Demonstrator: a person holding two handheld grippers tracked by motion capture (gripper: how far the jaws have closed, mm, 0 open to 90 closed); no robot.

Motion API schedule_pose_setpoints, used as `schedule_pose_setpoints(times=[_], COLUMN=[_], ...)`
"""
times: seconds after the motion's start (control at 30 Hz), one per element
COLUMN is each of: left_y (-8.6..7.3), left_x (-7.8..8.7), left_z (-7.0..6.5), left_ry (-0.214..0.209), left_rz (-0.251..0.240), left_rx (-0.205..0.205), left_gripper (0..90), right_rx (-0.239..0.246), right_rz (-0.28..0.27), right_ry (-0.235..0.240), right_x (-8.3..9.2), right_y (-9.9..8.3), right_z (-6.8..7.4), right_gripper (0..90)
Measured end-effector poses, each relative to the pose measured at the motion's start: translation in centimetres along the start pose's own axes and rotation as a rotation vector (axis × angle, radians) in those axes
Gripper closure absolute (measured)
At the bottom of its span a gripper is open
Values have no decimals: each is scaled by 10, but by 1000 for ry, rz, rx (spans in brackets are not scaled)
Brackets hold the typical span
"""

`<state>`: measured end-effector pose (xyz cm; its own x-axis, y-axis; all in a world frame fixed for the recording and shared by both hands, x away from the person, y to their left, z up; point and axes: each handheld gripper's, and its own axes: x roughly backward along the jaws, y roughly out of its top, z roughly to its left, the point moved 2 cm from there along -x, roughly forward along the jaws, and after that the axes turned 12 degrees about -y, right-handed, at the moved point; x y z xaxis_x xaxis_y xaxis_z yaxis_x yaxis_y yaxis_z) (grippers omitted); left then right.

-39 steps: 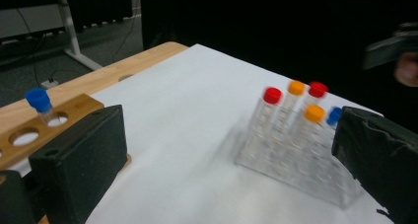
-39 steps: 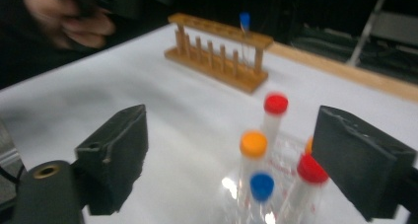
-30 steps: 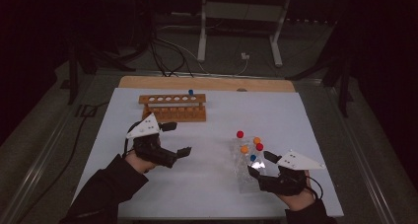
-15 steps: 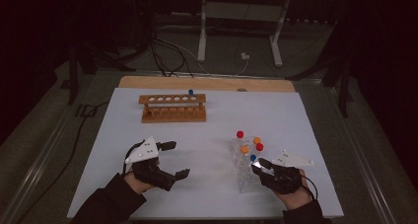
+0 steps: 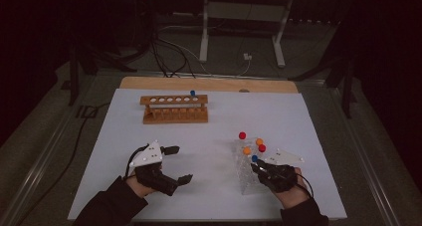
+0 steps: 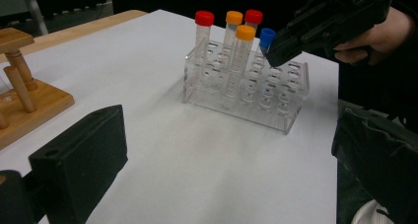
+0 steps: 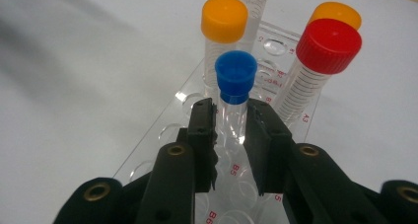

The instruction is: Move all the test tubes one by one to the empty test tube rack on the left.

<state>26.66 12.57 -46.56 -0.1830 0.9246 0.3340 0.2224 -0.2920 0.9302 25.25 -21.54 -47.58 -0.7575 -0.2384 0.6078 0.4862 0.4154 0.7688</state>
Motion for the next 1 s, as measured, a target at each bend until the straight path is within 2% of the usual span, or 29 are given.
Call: schedule_pose_setpoints(times=[0.4, 0.8, 1.0], left_y=[0, -1, -1], left_x=[2, 2, 3], left_z=[2, 3, 3], left_ry=[2, -2, -3], left_rz=[-6, -3, -4], left_rx=[6, 11, 14], left_gripper=[13, 13, 13], right_rx=[35, 12, 20], right_rz=[17, 12, -21], right_ry=[-34, -19, -20], right_x=[-5, -9, 0], right_y=[2, 3, 7], right_z=[3, 1, 0], right_gripper=[762, 769, 771])
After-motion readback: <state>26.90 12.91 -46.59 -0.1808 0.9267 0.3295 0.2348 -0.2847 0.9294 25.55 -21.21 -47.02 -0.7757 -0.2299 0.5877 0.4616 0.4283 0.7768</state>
